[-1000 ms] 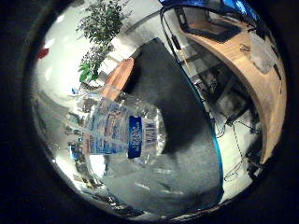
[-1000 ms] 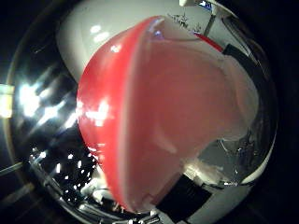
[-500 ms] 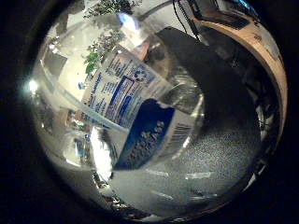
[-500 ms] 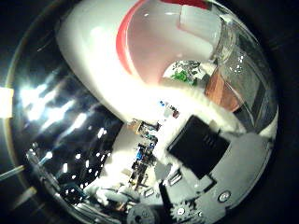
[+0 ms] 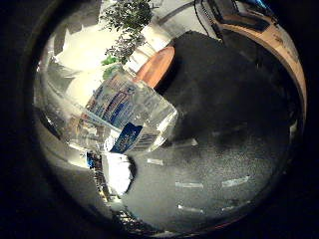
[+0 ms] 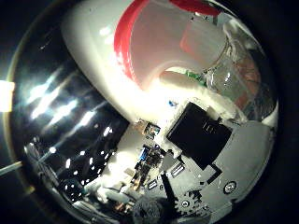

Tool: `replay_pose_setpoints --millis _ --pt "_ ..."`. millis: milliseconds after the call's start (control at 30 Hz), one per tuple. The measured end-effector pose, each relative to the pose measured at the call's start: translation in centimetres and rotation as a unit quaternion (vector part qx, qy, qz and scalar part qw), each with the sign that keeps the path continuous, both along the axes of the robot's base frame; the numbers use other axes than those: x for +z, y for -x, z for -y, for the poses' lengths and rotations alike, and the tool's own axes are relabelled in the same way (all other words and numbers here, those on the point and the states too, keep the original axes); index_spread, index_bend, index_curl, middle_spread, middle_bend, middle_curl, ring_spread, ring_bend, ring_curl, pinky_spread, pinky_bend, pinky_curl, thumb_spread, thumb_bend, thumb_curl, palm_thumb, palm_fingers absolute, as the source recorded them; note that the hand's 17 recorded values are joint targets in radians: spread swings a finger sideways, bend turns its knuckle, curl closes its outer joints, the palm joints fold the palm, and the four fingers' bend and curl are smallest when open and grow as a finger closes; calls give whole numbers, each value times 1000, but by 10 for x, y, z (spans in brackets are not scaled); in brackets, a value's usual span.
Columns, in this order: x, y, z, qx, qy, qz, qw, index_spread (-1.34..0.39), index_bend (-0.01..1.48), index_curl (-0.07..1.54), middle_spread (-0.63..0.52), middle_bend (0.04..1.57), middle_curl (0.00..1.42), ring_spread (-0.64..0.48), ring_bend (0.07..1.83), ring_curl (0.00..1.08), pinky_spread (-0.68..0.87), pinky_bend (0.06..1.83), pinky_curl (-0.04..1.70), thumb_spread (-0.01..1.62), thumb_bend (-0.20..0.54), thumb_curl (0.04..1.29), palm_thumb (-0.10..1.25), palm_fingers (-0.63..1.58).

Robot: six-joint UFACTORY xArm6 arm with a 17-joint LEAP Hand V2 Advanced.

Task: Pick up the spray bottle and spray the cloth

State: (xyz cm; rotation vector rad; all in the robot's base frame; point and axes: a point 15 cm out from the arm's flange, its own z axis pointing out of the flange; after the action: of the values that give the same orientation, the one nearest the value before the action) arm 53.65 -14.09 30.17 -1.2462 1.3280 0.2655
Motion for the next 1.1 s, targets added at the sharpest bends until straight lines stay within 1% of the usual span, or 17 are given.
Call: replay_pose_setpoints --millis 133,267,400,533,633,733,867,967,1100 --pt "17 7 -2 9 -3 12 1000 -379 705 907 -205 1081 847 -217 1268 632 -353 1059 705 1127 -14 516 827 1076" --pt "21 17 -11 10 -7 10 1000 -377 792 968 -221 1115 900 -231 1323 671 -329 1094 813 1148 -15 515 825 1035" --pt "30 22 -17 14 -1 11 1000 -365 862 992 -231 1133 939 -242 1347 700 -309 1117 903 1160 -18 514 820 1032" --pt "34 27 -33 38 11 5 999 -339 933 990 -234 1140 967 -238 1351 722 -297 1104 998 1188 -18 504 779 1053" --pt "35 37 -45 62 16 -20 998 -320 974 977 -231 1139 982 -236 1353 738 -285 1088 1051 1199 -20 500 758 1054" --pt "30 52 -58 94 25 -55 994 -307 997 962 -231 1140 991 -235 1349 749 -282 1075 1090 1221 -20 478 720 1053" --pt "22 79 -77 153 47 -107 981 -291 1018 940 -231 1140 1007 -234 1349 766 -278 1054 1143 1245 -14 444 711 1057" --pt "32 82 -91 168 58 -108 978 -283 1034 926 -231 1140 1015 -237 1345 775 -279 1047 1173 1250 -13 432 715 1060" --pt "37 86 -96 175 71 -109 976 -274 1052 910 -231 1137 1025 -239 1341 788 -282 1031 1205 1254 -13 417 723 1061"
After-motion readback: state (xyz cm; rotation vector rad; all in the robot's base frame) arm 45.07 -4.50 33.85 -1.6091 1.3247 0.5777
